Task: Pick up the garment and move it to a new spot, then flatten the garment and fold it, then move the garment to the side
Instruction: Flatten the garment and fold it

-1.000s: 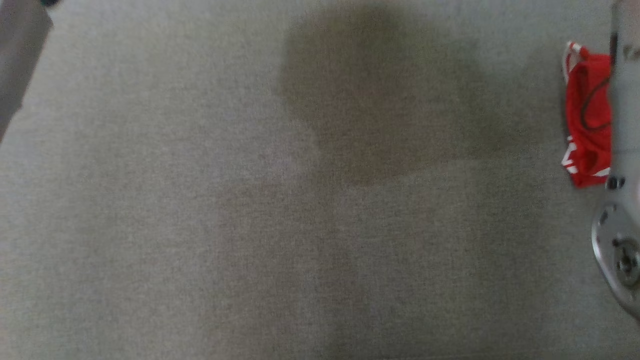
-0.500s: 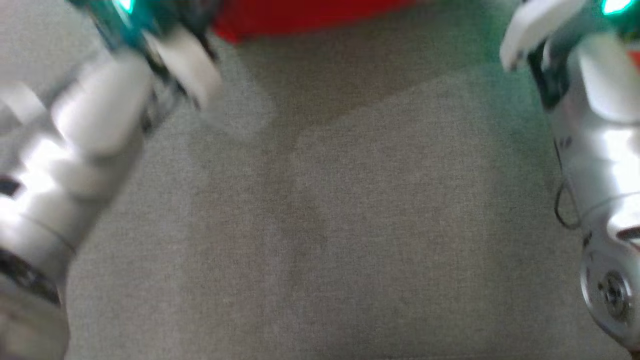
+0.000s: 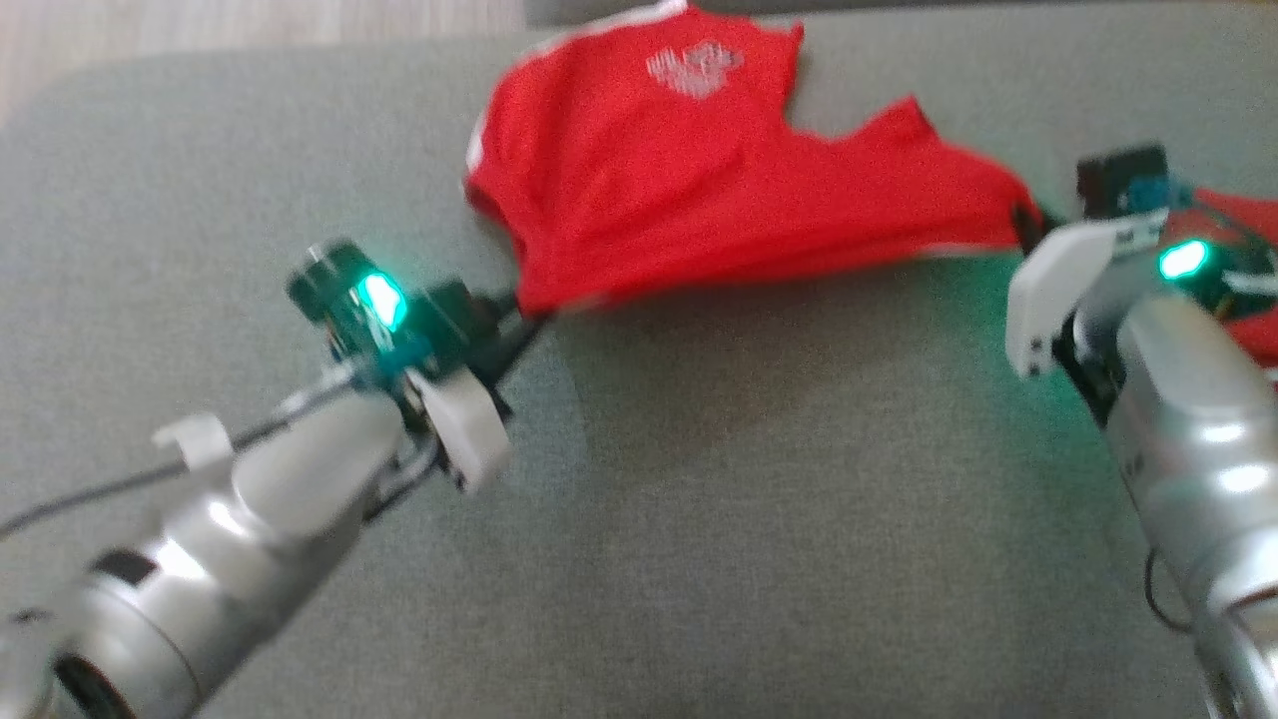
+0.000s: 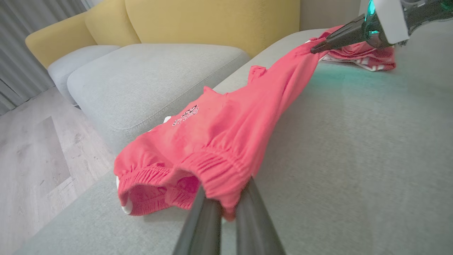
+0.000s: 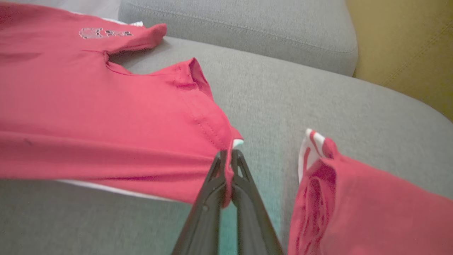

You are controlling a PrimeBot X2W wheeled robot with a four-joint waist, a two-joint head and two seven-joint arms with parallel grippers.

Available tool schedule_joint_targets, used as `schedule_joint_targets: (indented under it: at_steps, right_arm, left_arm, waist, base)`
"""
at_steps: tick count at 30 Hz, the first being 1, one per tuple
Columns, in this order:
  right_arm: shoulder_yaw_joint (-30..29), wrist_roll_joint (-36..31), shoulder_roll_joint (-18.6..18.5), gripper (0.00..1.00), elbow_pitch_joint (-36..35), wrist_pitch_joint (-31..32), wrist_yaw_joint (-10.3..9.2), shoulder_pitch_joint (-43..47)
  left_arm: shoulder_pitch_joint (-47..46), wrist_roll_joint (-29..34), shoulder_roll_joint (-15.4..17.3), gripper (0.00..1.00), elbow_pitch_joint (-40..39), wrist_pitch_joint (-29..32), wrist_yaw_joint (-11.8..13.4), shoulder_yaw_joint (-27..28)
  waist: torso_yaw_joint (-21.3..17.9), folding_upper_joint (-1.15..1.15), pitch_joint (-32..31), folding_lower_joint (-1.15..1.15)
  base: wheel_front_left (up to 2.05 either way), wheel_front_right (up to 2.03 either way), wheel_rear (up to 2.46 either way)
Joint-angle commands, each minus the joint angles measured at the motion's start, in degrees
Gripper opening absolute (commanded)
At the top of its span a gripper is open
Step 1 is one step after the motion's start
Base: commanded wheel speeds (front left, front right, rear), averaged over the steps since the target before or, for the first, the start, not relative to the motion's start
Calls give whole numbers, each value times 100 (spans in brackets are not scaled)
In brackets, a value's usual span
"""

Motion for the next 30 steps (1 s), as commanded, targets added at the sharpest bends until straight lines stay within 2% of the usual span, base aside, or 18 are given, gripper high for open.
schedule_joint_targets:
  at_steps: [1,8,15,23,30]
  right_arm:
    - [176,169,-201,0,-103,68,-6,117]
    - [802,1177,-699,0,-653,508,-6,1041]
    - [1007,1967,-1254,0,-1794,842,-6,1928]
    - [560,2187,-1572,0,-3167,1143,-6,2551]
    - [-260,1687,-1422,0,-4254,1584,-6,2621]
  left_arm:
    - [-62,-20,204,0,-84,-26,88,171]
    - [705,-94,99,0,-698,239,395,31]
    - [1331,-203,228,0,-1561,604,780,-28]
    - [1595,-343,441,0,-2359,820,1204,52]
    - [1385,-475,539,0,-2622,868,1372,326]
  waist:
    - [22,0,-298,2]
    - [19,0,-893,2]
    - [9,0,-1167,2]
    - [23,0,-1102,2]
    - [170,0,-682,2]
  base:
    - [0,0,0]
    - [0,0,0]
    - [0,0,0]
    - [0,0,0]
    - [0,0,0]
